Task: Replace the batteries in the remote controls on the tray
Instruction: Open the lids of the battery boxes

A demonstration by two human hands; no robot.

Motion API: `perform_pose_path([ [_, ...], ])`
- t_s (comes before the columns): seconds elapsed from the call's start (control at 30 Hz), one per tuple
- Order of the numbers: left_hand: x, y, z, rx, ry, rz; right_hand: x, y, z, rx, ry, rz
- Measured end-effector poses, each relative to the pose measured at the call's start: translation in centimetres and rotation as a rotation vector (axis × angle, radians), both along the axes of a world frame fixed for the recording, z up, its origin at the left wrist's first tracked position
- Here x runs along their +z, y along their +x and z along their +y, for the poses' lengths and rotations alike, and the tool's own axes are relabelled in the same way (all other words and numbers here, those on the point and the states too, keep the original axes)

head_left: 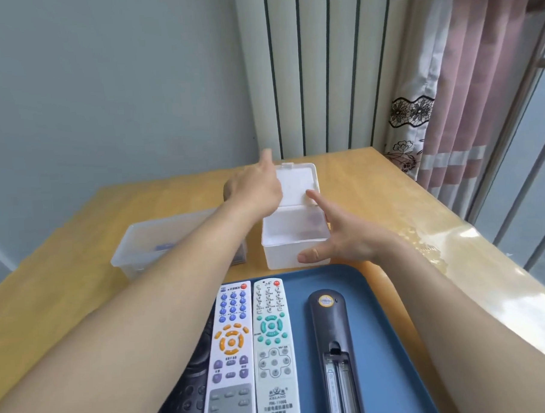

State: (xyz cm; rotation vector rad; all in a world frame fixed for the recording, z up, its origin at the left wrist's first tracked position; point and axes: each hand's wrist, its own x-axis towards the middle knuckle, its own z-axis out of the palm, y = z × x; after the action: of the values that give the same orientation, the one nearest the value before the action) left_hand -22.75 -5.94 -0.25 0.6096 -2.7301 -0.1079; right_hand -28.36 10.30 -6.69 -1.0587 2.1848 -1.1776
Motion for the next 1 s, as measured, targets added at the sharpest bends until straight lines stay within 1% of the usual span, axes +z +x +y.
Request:
perform_pose_path([
  [0.07, 0.0, 0.8, 1.2, -0.123, 0.063, 0.04, 0.1, -0.1, -0.2, -0.012, 0.025, 0.004],
  [0.13, -0.7, 1.4, 2.5, -0.286, 0.155, 0.008, 0.4, -0.1, -0.3, -0.014, 0.059, 0.03],
  [0.17, -1.3, 1.6, 2.9, -0.351, 0.247, -0.03, 0.5, -0.2, -0.4, -0.014, 0.081, 0.047],
  [0.23, -2.0, 1.8, 3.1, -0.4, 0.509, -0.068, 0.6, 0.0, -0.4, -0.027, 0.129, 0.095],
  [0.27, -2.0, 2.0, 3.1, -0.397, 0.615, -0.035, 0.7, 0.0, -0.2, -0.043, 0.15, 0.111],
  [0.3, -1.8, 2.2, 2.8, -0.382, 0.679, 0.025, 0.7, 0.0, -0.2, -0.055, 0.155, 0.113],
  [0.37, -0.9, 2.9, 2.4, -0.349, 0.703, 0.185, 0.7, 0.1, 0.2, -0.073, 0.145, 0.104],
  [0.43, 0.2, 4.2, 1.7, -0.33, 0.653, 0.3, 0.8, -0.2, 0.6, -0.071, 0.142, 0.089],
  [0.5, 1.1, 6.3, 0.4, -0.321, 0.577, 0.325, 1.5, -0.2, 1.1, -0.047, 0.176, 0.11],
  [0.53, 1.4, 7.7, -0.9, -0.303, 0.523, 0.302, 2.2, -0.1, 1.2, -0.039, 0.194, 0.126],
  [0.6, 1.6, 10.6, -3.8, -0.225, 0.394, 0.187, 4.0, 0.5, 1.5, -0.072, 0.196, 0.187],
  [0.63, 1.4, 11.9, -5.4, -0.182, 0.334, 0.115, 5.0, 0.9, 1.6, -0.101, 0.158, 0.232],
  [0.73, 0.4, 16.3, -9.9, -0.09, 0.25, -0.079, 6.9, 3.6, -0.2, -0.113, -0.074, 0.409],
  [0.77, -0.3, 17.3, -10.8, -0.072, 0.239, -0.156, 7.1, 5.0, -1.3, -0.088, -0.089, 0.482],
  [0.8, -0.9, 18.2, -11.4, -0.055, 0.224, -0.211, 7.3, 6.6, -2.6, -0.04, -0.046, 0.564],
  [0.83, -1.6, 18.9, -12.0, -0.056, 0.194, -0.219, 7.1, 8.2, -4.0, 0.031, 0.035, 0.655],
  [0.87, -2.3, 19.4, -12.4, -0.076, 0.143, -0.183, 6.7, 9.7, -5.6, 0.097, 0.13, 0.75],
  [0.93, -3.1, 19.8, -12.8, -0.157, -0.042, -0.088, 5.1, 11.2, -8.4, 0.161, 0.314, 0.987],
  [0.97, -3.5, 19.6, -12.9, -0.197, -0.141, -0.083, 4.5, 11.4, -9.4, 0.157, 0.384, 1.098],
  [1.0, -3.5, 19.5, -12.8, -0.208, -0.219, -0.122, 4.1, 11.4, -10.1, 0.152, 0.433, 1.185],
])
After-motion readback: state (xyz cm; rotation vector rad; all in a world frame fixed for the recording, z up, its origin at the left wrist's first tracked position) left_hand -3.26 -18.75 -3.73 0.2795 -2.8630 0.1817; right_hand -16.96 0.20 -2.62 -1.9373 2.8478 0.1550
